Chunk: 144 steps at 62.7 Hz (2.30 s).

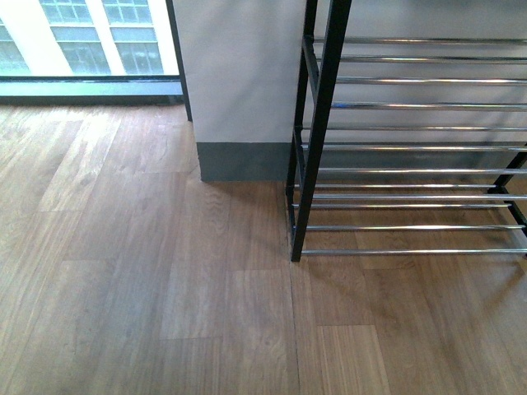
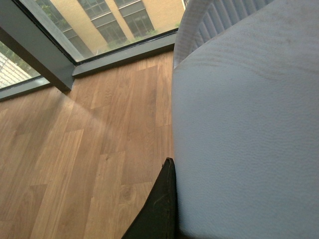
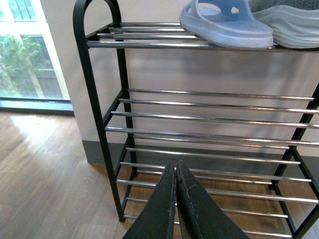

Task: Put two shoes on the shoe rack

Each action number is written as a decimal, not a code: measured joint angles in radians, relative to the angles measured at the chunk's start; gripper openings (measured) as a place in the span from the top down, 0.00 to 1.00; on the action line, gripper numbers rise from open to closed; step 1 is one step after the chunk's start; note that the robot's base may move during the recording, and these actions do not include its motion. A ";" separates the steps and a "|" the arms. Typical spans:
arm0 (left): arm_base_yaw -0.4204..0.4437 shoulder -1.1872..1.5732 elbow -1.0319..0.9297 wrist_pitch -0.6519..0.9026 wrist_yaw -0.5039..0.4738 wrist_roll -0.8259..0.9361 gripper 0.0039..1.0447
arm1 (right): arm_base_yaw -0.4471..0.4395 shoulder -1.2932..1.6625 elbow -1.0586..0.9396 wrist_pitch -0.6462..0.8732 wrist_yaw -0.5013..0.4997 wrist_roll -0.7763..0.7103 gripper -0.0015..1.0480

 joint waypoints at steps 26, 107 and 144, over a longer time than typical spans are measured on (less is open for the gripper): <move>0.000 0.000 0.000 0.000 0.000 0.000 0.98 | 0.000 -0.113 -0.037 -0.048 0.003 0.000 0.98; 0.000 0.000 -0.001 0.000 0.000 -0.002 0.98 | 0.000 -0.300 -0.037 -0.245 0.003 0.000 0.98; 0.000 0.000 -0.001 0.000 0.000 -0.002 0.98 | 0.000 -0.300 -0.037 -0.245 0.003 0.000 0.60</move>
